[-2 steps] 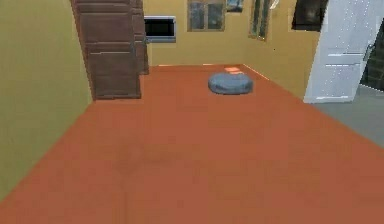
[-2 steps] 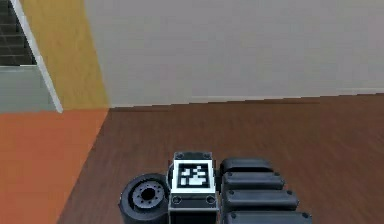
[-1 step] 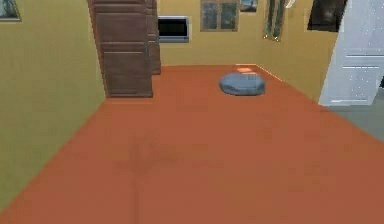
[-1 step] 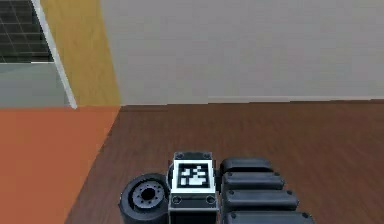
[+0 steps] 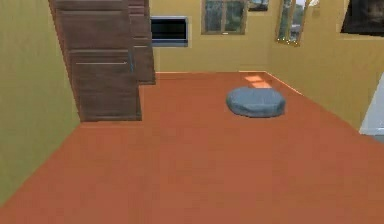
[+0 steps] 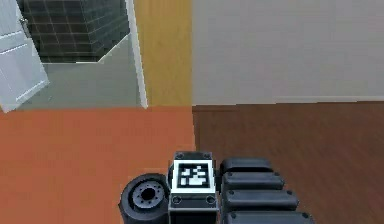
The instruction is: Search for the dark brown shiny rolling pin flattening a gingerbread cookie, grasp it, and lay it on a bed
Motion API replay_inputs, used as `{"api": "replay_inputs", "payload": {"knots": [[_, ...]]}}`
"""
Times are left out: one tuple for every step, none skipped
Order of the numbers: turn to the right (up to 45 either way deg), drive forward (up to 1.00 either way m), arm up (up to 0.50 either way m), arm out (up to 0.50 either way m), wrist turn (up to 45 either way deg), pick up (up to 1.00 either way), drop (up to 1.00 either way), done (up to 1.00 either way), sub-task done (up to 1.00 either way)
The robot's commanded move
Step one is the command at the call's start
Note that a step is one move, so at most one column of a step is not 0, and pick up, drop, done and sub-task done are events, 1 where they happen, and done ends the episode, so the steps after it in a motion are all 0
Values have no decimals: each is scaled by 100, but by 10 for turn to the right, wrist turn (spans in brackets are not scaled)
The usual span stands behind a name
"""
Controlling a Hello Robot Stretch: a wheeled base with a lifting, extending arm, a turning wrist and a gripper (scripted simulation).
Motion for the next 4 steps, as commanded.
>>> {"api": "replay_inputs", "payload": {"knots": [[0,100,0,0,0,0,0,0,0],[0,100,0,0,0,0,0,0,0],[0,45,0,0,0,0,0,0,0],[-270,0,0,0,0,0,0,0,0]]}}
